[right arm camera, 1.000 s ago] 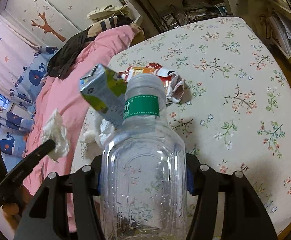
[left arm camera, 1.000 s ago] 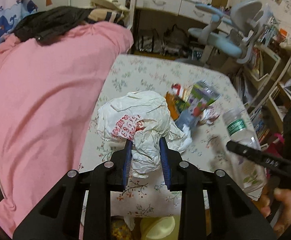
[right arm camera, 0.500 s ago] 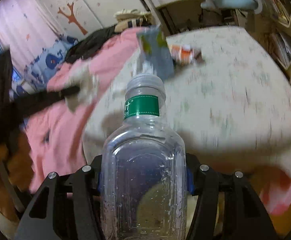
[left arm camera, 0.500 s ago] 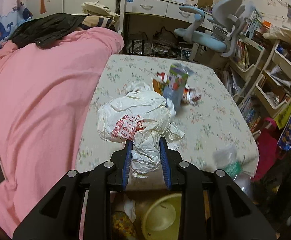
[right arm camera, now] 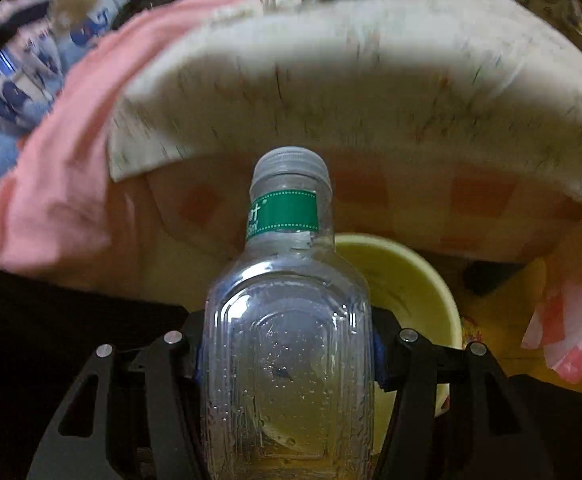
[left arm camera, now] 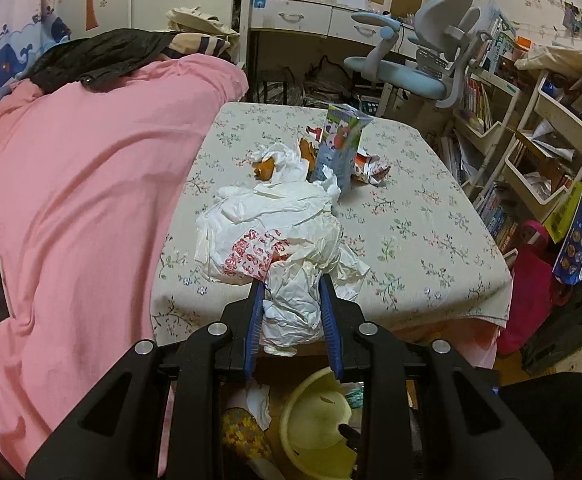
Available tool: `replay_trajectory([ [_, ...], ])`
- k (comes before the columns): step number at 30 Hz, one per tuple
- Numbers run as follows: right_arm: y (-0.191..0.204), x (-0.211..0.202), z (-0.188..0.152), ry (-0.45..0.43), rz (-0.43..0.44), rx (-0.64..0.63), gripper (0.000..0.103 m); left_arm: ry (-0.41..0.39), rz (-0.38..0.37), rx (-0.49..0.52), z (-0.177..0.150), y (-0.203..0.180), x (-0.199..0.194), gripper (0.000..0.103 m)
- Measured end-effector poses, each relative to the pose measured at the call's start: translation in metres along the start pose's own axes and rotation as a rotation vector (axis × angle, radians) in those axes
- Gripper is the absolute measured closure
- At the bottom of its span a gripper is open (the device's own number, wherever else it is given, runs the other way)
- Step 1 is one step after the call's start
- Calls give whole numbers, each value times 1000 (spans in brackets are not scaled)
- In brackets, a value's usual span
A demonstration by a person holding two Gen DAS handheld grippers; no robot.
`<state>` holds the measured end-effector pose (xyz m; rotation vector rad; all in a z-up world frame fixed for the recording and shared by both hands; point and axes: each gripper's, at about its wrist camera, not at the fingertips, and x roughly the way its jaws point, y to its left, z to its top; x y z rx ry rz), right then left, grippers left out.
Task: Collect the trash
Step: 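Carry the bottle down to the yellow bin and open the right gripper, then lift the right gripper back up from the bin toward the table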
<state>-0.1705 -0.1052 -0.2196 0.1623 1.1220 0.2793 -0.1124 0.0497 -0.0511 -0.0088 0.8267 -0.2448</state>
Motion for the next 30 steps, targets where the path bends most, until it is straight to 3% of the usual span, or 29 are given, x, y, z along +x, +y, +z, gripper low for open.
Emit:
replay_trajectory([
  [7,-9,30,0,94,-59,1,44,-9,6,49,-7,-11,-3,77],
  [16,-12,25,-2,90,-69,32,39,-4,5,64,-17,-16,-6,77],
  [24,-14,-24,2,-43,-49,98,35,30,3,88,-34,-25,-4,77],
  [30,-22,-79,3,-223,-138,150,26,118,-25,98,-62,-42,6,76],
])
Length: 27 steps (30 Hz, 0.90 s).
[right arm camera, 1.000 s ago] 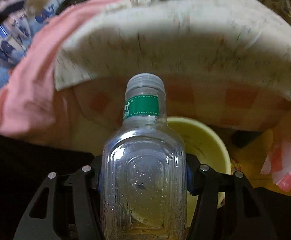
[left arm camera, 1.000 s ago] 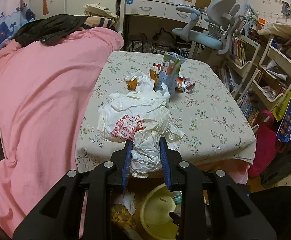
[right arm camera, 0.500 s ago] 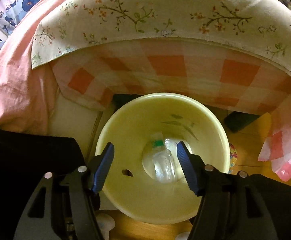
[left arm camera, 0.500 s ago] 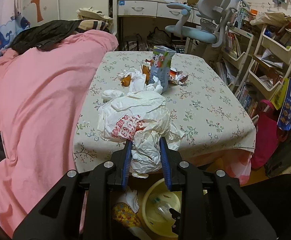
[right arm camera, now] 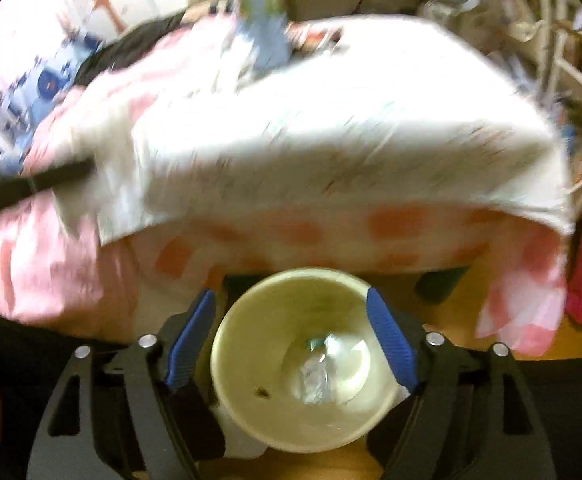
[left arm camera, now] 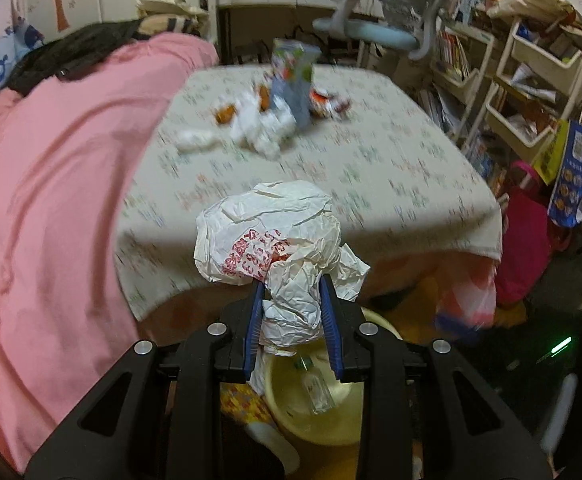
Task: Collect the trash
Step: 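Lift the right gripper back up from the bin toward the table, then grasp the crumpled tissue with the right gripper while the left gripper holds the bag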
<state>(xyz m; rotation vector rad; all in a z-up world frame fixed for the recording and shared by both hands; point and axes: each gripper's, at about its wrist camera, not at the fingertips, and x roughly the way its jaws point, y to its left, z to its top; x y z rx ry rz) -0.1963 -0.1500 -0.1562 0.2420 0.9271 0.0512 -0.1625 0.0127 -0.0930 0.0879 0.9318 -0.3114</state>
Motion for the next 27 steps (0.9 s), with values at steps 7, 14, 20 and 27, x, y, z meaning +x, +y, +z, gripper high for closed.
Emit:
replay_trajectory([
  [7,-16,-64,14,-250,-96,35,17,189,-9,21,-33,-18,30,57],
  [14,-16,-67,29,-281,-36,29,17,151,3,-58,-30,0,22,46],
  [20,-1,-59,47,-233,39,-30,17,-116,102,-125,5,23,-22,29],
  [27,14,-22,104,-176,104,-112,17,-108,202,-170,68,64,4,28],
])
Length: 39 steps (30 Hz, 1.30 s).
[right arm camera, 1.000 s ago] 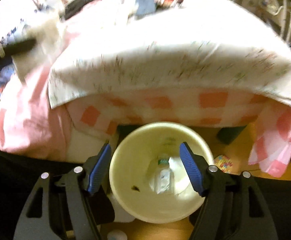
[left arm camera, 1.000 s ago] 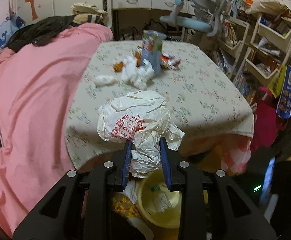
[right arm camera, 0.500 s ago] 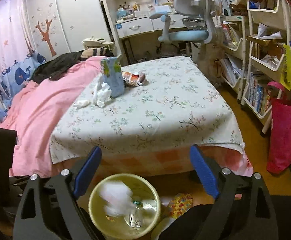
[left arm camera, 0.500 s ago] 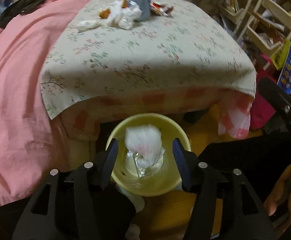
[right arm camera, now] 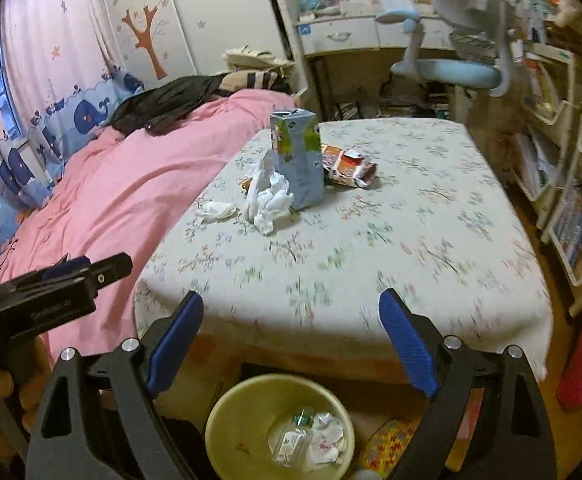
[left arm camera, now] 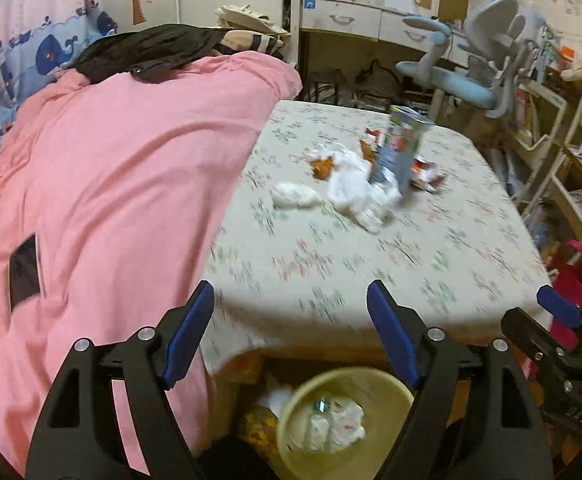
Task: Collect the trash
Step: 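Grasp the crumpled tissue with the right gripper while the left gripper holds the bag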
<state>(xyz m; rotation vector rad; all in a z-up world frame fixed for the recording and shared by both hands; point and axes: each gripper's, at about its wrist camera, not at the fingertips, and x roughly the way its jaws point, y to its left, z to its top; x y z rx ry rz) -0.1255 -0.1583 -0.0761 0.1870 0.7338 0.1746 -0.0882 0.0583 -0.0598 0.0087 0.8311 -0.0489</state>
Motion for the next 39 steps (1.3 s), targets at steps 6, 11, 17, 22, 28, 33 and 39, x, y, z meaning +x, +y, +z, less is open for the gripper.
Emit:
replay_trajectory([
  [6,-10,59,29,81,31,58,17,34,15,51,45,-2,53,28],
  [11,-3,100,45,116,47,62,23,59,33,62,68,0,94,28],
  [17,-4,132,57,139,78,133,32,102,19,47,82,2,146,28],
  [22,-12,147,58,167,132,219,42,121,29,74,84,-2,169,28],
  [28,-16,146,53,191,207,258,94,179,-44,57,83,0,186,79],
  [33,-25,121,49,164,223,279,95,139,-61,69,85,-1,170,89],
  [39,-32,82,47,117,228,280,95,75,-99,13,88,12,134,89],
])
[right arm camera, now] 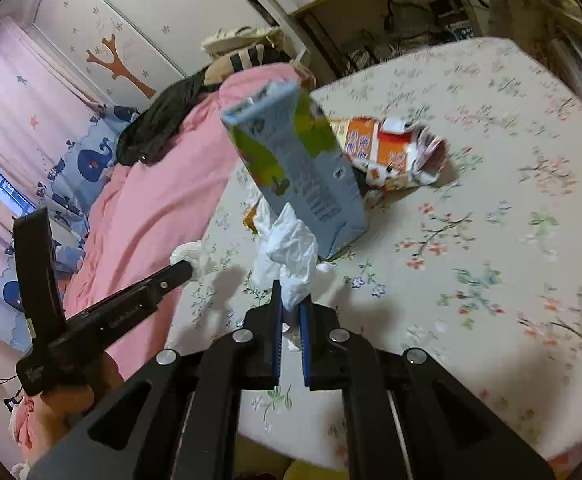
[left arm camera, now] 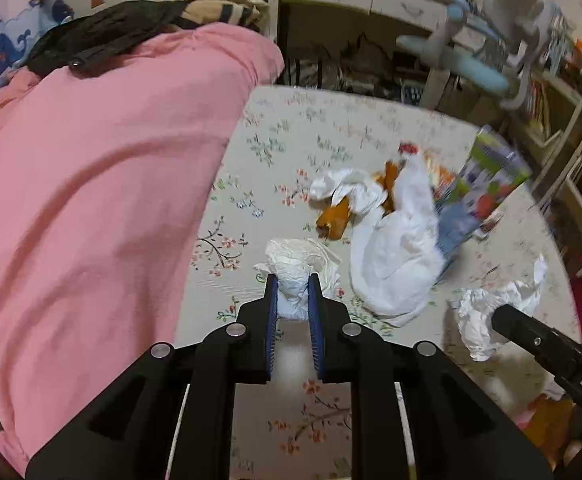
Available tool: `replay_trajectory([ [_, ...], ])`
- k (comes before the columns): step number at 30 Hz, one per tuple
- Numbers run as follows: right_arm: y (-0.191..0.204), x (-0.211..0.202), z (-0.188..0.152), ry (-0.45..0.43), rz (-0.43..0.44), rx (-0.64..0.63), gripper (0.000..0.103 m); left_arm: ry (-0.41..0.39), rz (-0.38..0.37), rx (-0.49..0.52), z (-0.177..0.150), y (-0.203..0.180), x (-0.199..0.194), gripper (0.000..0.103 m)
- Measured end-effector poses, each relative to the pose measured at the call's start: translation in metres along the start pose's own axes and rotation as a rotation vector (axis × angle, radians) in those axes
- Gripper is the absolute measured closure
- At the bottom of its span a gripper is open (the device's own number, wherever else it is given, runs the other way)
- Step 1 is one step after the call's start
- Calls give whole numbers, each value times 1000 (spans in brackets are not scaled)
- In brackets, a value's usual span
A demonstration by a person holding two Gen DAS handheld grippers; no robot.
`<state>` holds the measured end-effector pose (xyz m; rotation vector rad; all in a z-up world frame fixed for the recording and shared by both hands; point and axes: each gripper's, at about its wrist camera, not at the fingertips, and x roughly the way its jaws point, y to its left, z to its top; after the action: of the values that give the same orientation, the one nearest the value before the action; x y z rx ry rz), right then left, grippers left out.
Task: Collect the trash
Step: 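Grasp the crumpled tissue with the right gripper while the left gripper holds the bag, then lower the tissue into the yellow bin and open the right gripper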
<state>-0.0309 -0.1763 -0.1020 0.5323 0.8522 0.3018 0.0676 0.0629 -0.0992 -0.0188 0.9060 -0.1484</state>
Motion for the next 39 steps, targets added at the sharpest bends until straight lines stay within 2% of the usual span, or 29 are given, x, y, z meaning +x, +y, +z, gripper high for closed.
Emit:
replay_trajectory([
  [7,4,-39,-11,-36,-5,-37,95,-63,-55,-35,-7,0,-43,89],
  [15,20,-56,-27,-57,-25,-124,95,-78,-92,7,-25,-26,-68,89],
  [25,25,-73,-53,-71,-22,-189,95,-106,-68,74,-64,-52,-98,89],
  [31,26,-78,-81,-32,-10,-196,95,-110,-64,60,-84,-51,-109,89],
  [39,28,-73,-129,87,5,-203,94,-115,-47,77,-112,-55,-124,89],
])
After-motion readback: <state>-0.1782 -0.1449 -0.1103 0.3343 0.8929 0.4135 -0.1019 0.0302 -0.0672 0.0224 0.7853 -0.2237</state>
